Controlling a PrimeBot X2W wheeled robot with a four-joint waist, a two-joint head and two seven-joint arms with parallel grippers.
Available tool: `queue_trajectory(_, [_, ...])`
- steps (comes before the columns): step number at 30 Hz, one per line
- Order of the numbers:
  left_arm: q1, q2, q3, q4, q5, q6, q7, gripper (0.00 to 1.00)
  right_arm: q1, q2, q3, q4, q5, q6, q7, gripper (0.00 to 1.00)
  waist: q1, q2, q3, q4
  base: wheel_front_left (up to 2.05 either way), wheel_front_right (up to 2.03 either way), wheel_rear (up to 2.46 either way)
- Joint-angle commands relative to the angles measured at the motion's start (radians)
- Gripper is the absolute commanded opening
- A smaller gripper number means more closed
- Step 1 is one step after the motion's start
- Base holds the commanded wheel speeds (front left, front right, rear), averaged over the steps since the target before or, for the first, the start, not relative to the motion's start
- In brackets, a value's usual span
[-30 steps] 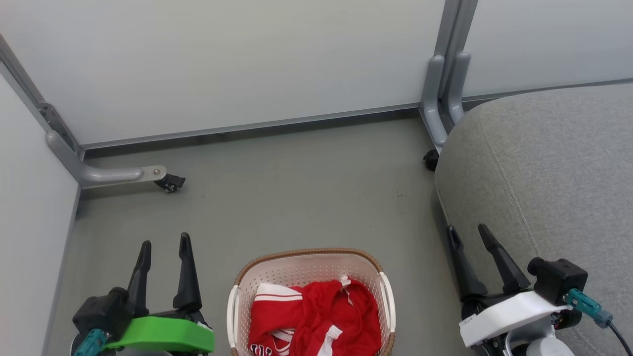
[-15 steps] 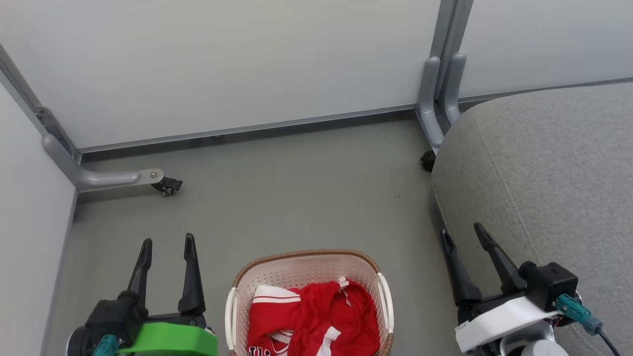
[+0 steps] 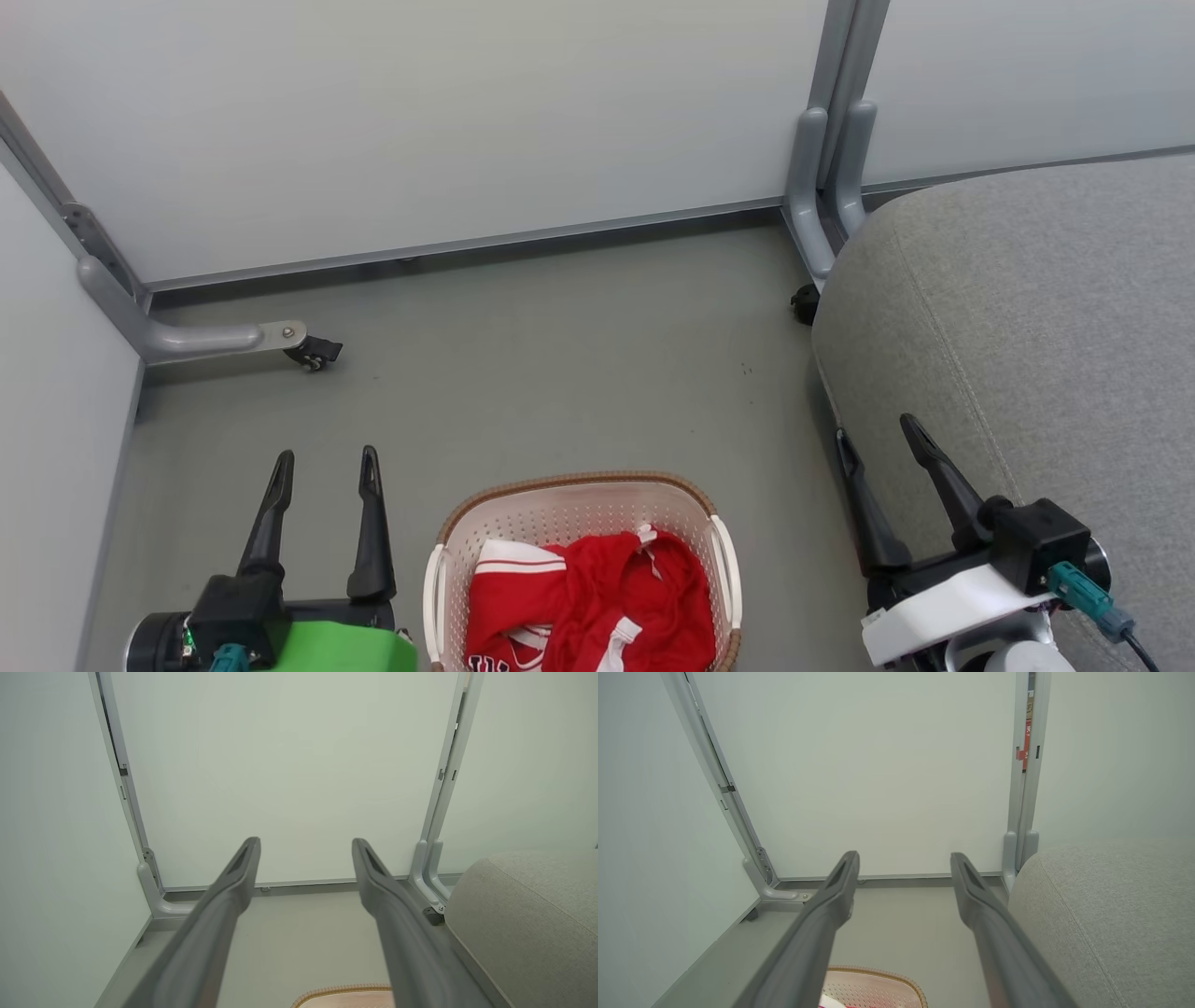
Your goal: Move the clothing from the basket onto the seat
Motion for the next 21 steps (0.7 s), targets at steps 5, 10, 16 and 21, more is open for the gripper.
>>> queue_trajectory(5, [0.016,0.007,-0.006,-0.009,0.059,-0.002,-0.017,1.0,0.012,-0.006,0.005,-0.01,-0.049,0.0,-0.017,1.0,0.0,0.0,-0.001,0.0,0.0,0.0,0.0])
queue_trajectory(10, [0.022,0.007,-0.011,-0.015,0.095,0.001,-0.026,1.0,0.015,-0.006,0.009,-0.013,-0.081,0.0,-0.026,1.0,0.0,0.0,-0.002,0.0,0.0,0.0,0.0])
queue_trajectory(16, [0.023,0.007,-0.01,-0.013,0.101,-0.001,-0.027,1.0,0.017,-0.006,0.007,-0.012,-0.079,0.0,-0.026,1.0,0.0,0.0,-0.004,0.002,0.0,0.0,0.0])
queue_trajectory(21, [0.024,0.007,-0.009,-0.013,0.1,-0.001,-0.027,1.0,0.018,-0.006,0.011,-0.008,-0.075,0.0,-0.026,1.0,0.0,0.0,-0.005,0.002,0.0,0.0,0.0])
